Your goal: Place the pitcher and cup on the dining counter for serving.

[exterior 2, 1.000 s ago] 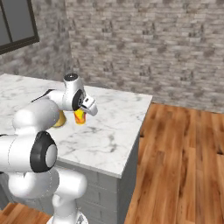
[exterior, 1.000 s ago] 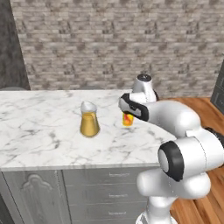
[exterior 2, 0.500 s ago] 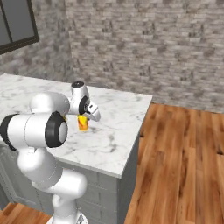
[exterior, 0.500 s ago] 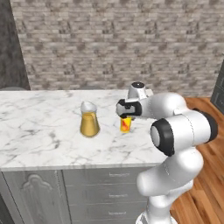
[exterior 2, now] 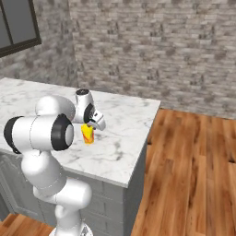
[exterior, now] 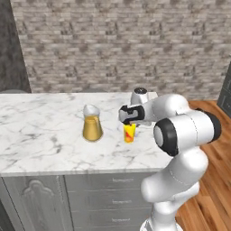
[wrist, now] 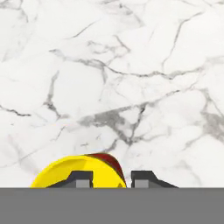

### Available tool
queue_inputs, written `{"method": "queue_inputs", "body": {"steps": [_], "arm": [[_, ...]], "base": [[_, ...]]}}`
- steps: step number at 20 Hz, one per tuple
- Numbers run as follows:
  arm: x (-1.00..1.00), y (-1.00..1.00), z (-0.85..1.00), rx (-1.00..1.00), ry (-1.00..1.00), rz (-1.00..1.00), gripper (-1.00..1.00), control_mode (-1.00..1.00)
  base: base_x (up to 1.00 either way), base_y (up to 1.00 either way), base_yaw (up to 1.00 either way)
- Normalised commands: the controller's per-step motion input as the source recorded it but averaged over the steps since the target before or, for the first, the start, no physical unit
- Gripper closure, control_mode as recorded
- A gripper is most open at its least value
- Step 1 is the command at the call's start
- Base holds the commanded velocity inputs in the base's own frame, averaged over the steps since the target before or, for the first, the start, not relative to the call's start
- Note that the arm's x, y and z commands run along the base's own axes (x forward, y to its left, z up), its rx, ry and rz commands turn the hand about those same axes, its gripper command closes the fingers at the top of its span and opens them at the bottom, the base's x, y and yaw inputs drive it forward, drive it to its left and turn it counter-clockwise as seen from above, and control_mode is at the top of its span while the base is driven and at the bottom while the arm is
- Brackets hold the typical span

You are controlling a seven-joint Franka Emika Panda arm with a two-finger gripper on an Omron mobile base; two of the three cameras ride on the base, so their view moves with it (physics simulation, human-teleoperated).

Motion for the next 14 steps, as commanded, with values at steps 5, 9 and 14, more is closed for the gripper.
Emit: {"method": "queue_inputs", "body": {"steps": [5,9,14], "arm": [[-0.40,0.00,0.57,0.01,0.00,0.00,-1.00,-1.00],[-0.69,-0.01,0.89,0.02,-0.05,0.00,-1.00,-1.00],[-1.00,-0.16,0.59,0.01,-0.17,0.03,-1.00,-1.00]], "base": [[0.00,0.00,0.00],[0.00,0.00,0.00],[0.00,0.00,0.00]]}}
